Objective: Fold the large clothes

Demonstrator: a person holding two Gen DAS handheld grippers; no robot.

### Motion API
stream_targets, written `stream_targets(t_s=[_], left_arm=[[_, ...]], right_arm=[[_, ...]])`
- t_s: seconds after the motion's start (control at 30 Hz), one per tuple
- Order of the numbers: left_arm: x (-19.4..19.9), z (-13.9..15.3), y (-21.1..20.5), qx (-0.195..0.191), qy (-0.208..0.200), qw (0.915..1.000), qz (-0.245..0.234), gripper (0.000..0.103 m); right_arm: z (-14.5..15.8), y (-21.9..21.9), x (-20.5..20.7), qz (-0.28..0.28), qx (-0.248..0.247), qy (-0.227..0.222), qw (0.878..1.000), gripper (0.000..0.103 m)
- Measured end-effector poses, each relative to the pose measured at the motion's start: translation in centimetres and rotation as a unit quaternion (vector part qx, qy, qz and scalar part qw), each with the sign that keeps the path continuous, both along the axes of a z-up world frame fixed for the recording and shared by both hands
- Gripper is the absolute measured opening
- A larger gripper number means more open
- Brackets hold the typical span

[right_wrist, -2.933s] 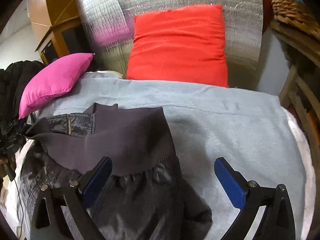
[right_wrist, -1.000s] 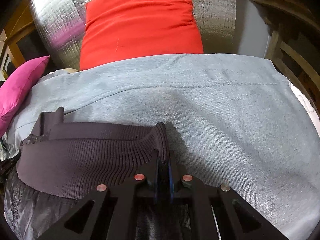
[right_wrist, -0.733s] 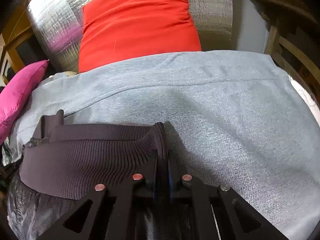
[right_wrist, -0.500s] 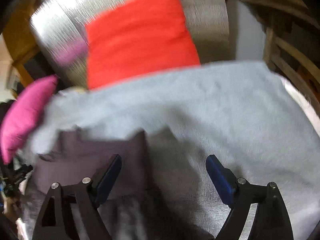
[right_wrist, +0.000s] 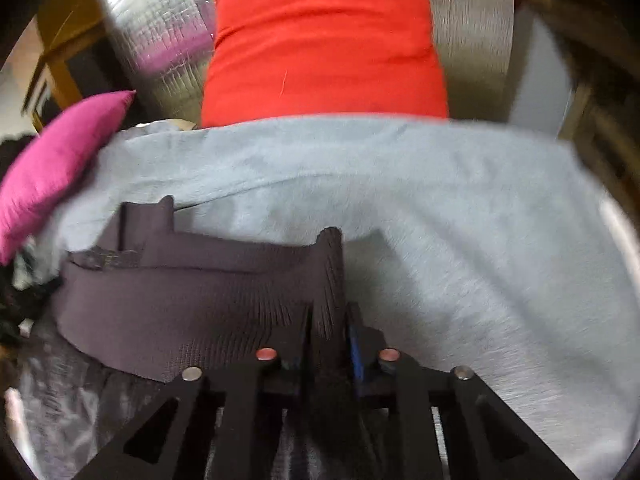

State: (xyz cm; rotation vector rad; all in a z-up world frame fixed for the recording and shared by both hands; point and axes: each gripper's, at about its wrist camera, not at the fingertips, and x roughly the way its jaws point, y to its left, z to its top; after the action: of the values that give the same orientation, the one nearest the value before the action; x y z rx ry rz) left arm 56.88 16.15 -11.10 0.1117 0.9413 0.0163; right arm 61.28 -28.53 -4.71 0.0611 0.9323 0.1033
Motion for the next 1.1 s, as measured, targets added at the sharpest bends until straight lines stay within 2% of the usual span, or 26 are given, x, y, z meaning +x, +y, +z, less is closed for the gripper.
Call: stream_targets(t_s=[0.07, 0.1, 0.17, 0.23, 0.27, 0.3, 0.33, 0.37, 0.4, 0.43, 0.6, 0.73, 0.87, 0.97, 1.1], left_arm=[[0.4, -1.1, 0.4, 0.002, 0.011, 0.9997, 0.024, 0.01], [0.4, -1.8, 0.5, 0.008, 0.018, 0.9994, 0.029, 0.011], [0.2, -2.0, 0.0, 0.029, 0.018, 0.9991, 0.027, 0.011], [0.0, -1.8, -0.4, 0.047, 0.016, 0.9985, 0.022, 0.012], [-0.2, -1.5, -0.6, 0.053, 0.009, 0.9983, 0.023, 0.015], [-0.4, -1.2, -0.8, 0.057, 0.0, 0.9982, 0.021, 0.022], [-0.8, -0.8, -1.0, 0.063, -0.007, 0.9978, 0.018, 0.03], [-1.2, -0.2, -1.1, 0.08, -0.016, 0.9964, 0.023, 0.055], [-1.7, 0.5, -1.1, 0.095, -0.029, 0.9946, 0.03, 0.071], [-2.5, 1.4, -1.0, 0.102, -0.048, 0.9931, 0.032, 0.072], [-5.2, 5.4, -0.8, 0.103, -0.105, 0.9884, 0.037, 0.073], [-9.1, 6.9, -0.9, 0.09, -0.13, 0.9871, 0.025, 0.074], [-13.1, 6.4, -1.3, 0.056, -0.135, 0.9892, 0.014, 0.076], [-16.6, 5.7, -2.4, 0.039, -0.134, 0.9902, 0.002, 0.076], [-17.4, 3.8, -5.0, 0.06, -0.117, 0.9908, -0.029, 0.076]], right_arm=[[-0.3, -1.2, -0.3, -0.037, -0.003, -0.007, 0.999, 0.014], [-1.4, -2.0, 0.0, -0.062, -0.004, 0.013, 0.998, 0.01], [-2.3, -2.0, -0.2, -0.07, -0.017, 0.014, 0.997, 0.01], [-2.0, -1.4, -0.3, -0.064, -0.035, 0.012, 0.997, 0.01], [-1.7, -1.4, -0.4, -0.065, -0.034, 0.012, 0.997, 0.011], [-1.3, -1.5, -0.8, -0.065, -0.023, 0.005, 0.998, 0.015], [-1.0, -1.5, -1.0, -0.063, -0.021, 0.002, 0.998, 0.031], [-0.8, -1.5, -1.3, -0.064, -0.029, 0.001, 0.998, 0.057], [-0.3, -1.3, -1.7, -0.068, -0.041, -0.004, 0.997, 0.074], [0.4, -1.2, -2.2, -0.07, -0.048, -0.015, 0.996, 0.079], [4.7, -1.1, -5.0, -0.068, -0.047, -0.062, 0.995, 0.079], [7.0, 1.2, -7.9, -0.017, -0.057, -0.084, 0.995, 0.079], [5.6, 2.8, -10.7, 0.012, -0.079, -0.059, 0.995, 0.079], [3.5, 1.6, -11.4, -0.01, -0.099, -0.032, 0.995, 0.079], [1.4, -1.7, -11.1, -0.058, -0.056, 0.006, 0.997, 0.079]])
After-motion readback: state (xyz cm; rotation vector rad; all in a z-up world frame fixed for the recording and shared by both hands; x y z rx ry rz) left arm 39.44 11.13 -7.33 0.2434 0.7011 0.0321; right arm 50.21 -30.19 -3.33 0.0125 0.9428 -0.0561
